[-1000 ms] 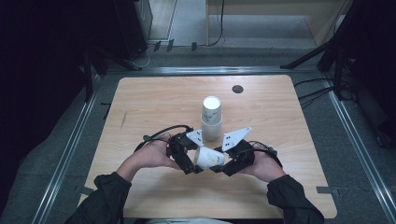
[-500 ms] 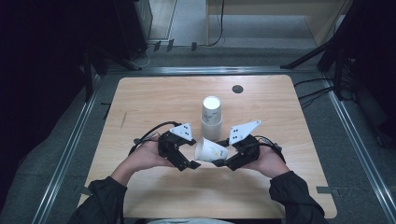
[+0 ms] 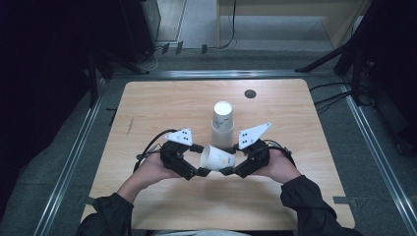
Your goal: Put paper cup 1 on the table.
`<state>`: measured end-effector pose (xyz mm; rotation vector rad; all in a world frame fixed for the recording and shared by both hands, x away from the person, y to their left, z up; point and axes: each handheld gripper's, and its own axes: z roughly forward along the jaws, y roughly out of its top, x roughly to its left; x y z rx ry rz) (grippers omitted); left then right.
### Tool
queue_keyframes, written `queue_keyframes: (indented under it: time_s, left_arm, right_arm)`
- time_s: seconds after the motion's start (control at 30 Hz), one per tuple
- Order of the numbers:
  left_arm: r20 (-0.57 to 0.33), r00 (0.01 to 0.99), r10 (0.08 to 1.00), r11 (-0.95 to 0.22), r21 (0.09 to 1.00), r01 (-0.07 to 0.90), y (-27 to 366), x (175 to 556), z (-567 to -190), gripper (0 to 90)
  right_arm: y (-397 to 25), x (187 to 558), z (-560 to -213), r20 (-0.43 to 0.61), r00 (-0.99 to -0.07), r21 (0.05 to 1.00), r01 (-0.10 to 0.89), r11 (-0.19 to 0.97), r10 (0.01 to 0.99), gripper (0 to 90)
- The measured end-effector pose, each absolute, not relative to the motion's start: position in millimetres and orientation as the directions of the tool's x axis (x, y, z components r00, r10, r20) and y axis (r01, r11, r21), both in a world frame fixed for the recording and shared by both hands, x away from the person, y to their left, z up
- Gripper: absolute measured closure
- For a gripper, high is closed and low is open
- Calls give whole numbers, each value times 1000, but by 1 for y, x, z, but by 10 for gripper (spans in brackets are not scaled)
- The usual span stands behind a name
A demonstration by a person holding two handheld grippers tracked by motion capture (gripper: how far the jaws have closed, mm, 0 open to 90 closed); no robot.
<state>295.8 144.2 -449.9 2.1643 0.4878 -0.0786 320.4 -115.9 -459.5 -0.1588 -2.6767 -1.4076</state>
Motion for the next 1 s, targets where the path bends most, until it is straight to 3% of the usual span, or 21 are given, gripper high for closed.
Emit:
queue_keyframes:
  time_s: [0.33,0.63,0.73,1.0]
  left_arm:
    - [-289,902,320,-454,789,414,150,294,-451,179]
    - [-263,911,319,-464,794,392,150,293,-448,244]
    - [-254,913,320,-477,789,387,150,293,-447,243]
    - [-197,910,364,-545,747,380,149,295,-431,245]
  right_arm:
    - [-104,323,-461,185,-983,815,149,560,-6,342]
    - [-103,323,-460,188,-982,813,151,562,-9,338]
    - [-101,324,-460,190,-981,809,171,562,25,250]
    - [-104,322,-462,168,-984,789,168,591,54,244]
